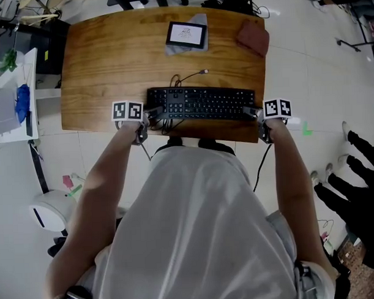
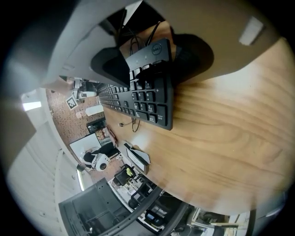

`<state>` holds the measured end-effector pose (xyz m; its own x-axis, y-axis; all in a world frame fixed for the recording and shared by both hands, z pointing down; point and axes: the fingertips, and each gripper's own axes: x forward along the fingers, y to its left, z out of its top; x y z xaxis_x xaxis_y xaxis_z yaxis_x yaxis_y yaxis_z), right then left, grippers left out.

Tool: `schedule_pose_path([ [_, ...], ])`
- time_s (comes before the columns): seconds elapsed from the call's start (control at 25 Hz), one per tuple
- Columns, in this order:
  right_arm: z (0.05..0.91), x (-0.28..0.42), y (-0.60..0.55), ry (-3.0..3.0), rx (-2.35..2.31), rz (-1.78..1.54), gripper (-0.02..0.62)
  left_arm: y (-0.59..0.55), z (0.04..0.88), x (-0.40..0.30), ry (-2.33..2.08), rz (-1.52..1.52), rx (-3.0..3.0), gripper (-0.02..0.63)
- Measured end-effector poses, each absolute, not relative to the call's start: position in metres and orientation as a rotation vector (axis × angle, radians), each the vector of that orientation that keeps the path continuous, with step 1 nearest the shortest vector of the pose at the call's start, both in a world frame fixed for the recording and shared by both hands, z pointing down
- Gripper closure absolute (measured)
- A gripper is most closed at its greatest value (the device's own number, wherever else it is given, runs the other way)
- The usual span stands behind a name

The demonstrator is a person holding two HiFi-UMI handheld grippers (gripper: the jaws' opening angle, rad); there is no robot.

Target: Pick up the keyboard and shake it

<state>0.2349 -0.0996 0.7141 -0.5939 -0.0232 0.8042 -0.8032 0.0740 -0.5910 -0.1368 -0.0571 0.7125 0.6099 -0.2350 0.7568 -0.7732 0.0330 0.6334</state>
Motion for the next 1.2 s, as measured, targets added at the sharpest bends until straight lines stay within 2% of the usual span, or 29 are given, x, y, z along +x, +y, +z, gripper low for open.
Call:
schedule_pose_path([
  [0.16,0.718,0.235,-0.101,-1.704,0.880,1.519,0.359,-0.058,0.715,-0.139,-0.931,0.538,1.508,0.325],
  [0.64,0.692,0.237,-0.089,-1.858,0.994,1.369,0.356,-0.062,0.681,-0.139,-1.084,0.544,1.700,0.327],
  [1.2,0.539,0.241,-0.153,-2.365,1.368,0.789,0.354,-0.140,0.536,-0.135,-1.300,0.209,2.253,0.327],
])
